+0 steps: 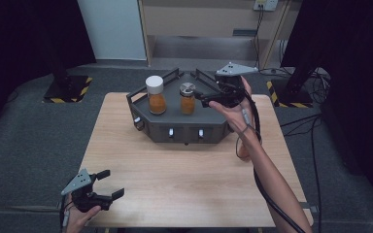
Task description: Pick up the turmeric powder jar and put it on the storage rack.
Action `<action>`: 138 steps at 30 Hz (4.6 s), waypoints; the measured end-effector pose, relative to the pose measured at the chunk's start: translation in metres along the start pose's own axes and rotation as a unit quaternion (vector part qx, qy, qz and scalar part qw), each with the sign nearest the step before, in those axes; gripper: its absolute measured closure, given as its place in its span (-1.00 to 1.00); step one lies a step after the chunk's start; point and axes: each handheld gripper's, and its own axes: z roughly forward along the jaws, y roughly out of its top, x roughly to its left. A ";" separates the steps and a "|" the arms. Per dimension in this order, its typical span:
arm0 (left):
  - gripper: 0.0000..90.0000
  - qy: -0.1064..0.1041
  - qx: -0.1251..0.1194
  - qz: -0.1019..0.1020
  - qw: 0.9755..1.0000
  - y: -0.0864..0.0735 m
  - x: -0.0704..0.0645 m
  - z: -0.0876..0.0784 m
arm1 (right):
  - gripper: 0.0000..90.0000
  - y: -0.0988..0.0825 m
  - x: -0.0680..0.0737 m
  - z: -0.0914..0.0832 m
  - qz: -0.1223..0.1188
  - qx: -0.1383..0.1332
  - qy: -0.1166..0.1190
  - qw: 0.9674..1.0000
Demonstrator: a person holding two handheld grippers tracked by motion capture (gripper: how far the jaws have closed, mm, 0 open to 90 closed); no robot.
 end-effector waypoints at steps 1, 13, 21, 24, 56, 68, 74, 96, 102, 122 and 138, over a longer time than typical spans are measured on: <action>-0.99 0.000 0.000 0.000 1.000 0.000 0.000 0.000 | -0.85 -0.001 0.001 -0.004 -0.002 -0.001 0.002 1.000; -0.99 0.000 0.000 0.001 1.000 0.000 0.000 0.000 | -0.86 -0.019 0.012 -0.050 -0.018 -0.014 0.017 1.000; -0.99 0.001 -0.001 0.002 1.000 0.000 -0.001 0.000 | -0.86 -0.038 0.019 -0.079 -0.020 -0.025 0.020 0.999; -0.99 0.001 -0.001 0.002 1.000 0.000 -0.001 0.000 | -0.87 -0.047 0.019 -0.088 -0.015 -0.026 0.022 0.999; -0.99 0.002 -0.001 0.003 1.000 0.000 -0.001 -0.001 | -0.88 -0.150 0.032 -0.148 0.024 0.004 0.001 1.000; -0.99 0.002 -0.001 0.003 1.000 0.000 -0.001 -0.001 | -0.88 -0.184 0.036 -0.156 0.051 0.011 -0.002 0.999; -0.99 0.002 0.000 0.004 1.000 0.000 -0.002 -0.001 | -0.88 -0.201 0.040 -0.159 0.060 0.010 -0.005 0.998; -0.99 0.002 0.000 0.006 1.000 0.000 -0.001 -0.001 | -0.87 -0.252 0.048 -0.166 0.072 0.024 -0.021 0.997; -0.98 0.000 -0.001 0.009 1.000 0.000 -0.002 -0.001 | -0.87 -0.258 0.047 -0.165 0.073 0.019 -0.018 0.997; -0.98 0.000 -0.001 0.013 1.000 0.001 -0.002 -0.001 | -0.86 -0.265 0.047 -0.162 0.066 0.019 -0.023 0.997; -0.98 -0.003 -0.002 0.014 1.000 0.001 -0.003 0.000 | -0.87 -0.265 0.048 -0.162 0.068 0.020 -0.025 0.997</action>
